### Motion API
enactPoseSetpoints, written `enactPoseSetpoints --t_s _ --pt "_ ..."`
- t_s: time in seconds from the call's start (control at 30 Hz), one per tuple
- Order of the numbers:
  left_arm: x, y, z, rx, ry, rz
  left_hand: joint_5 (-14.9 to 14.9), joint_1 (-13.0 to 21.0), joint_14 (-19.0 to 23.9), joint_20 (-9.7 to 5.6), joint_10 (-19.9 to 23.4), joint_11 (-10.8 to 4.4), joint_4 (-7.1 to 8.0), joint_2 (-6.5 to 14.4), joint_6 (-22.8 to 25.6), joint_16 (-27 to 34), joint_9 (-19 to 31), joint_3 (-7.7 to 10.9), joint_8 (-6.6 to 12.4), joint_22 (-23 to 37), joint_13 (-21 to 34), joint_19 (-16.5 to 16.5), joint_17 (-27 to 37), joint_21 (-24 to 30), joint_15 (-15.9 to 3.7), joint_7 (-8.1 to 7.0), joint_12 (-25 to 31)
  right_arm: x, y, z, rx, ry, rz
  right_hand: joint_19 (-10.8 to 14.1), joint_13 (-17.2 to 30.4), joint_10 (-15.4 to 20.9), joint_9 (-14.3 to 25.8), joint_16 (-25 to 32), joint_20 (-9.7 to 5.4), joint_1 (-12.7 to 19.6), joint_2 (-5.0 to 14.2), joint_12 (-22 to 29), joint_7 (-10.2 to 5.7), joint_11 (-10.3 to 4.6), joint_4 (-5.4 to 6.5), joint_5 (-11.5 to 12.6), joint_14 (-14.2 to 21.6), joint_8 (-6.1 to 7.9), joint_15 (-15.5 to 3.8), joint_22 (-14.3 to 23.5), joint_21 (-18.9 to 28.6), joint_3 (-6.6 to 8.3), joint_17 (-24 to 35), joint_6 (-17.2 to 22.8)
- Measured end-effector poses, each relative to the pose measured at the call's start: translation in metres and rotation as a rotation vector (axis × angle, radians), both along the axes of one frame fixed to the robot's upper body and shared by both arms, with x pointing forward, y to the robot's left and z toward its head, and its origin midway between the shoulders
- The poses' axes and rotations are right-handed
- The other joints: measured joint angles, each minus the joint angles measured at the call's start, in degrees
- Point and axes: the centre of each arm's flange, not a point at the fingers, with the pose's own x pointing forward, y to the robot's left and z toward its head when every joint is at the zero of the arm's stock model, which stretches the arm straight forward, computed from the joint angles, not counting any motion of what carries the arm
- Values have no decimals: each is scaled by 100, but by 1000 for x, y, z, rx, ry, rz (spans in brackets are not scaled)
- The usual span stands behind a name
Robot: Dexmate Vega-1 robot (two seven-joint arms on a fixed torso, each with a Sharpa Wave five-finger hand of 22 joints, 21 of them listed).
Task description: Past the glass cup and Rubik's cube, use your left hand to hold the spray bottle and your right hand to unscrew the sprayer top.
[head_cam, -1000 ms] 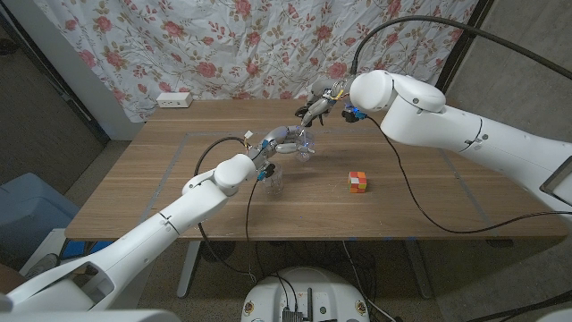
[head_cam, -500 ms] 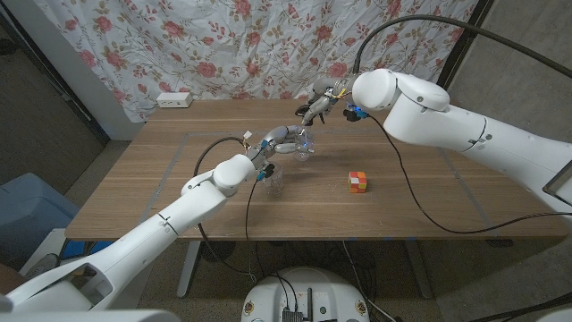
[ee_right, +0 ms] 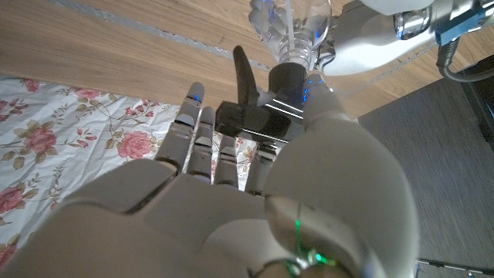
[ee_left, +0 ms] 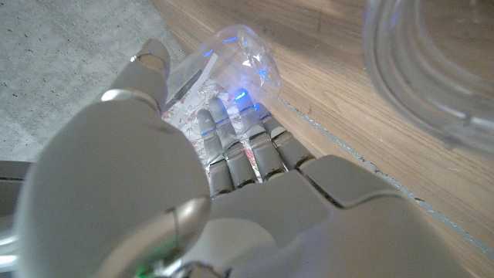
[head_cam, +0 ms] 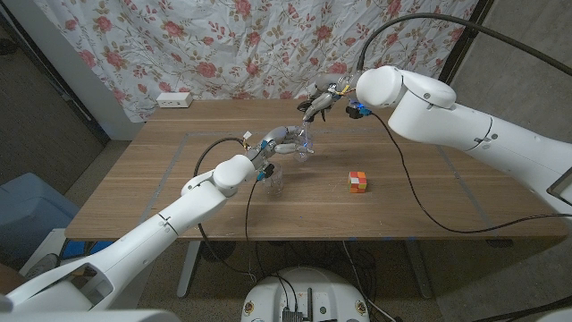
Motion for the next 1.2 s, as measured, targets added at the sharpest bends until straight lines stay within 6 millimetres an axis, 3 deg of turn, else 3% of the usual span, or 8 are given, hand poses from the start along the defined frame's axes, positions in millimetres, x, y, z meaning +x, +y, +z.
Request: enactPoseSetpoints --t_s 1.2 --pt "0 -1 2 1 -11 -1 0 0 0 1 0 -1 2 0 0 0 -1 -1 0 0 -1 41 -12 25 0 0 -6 -12 -19 21 63 -42 22 21 1 81 -25 -1 21 25 35 0 30 0 15 -4 19 -19 -20 0 0 -17 27 30"
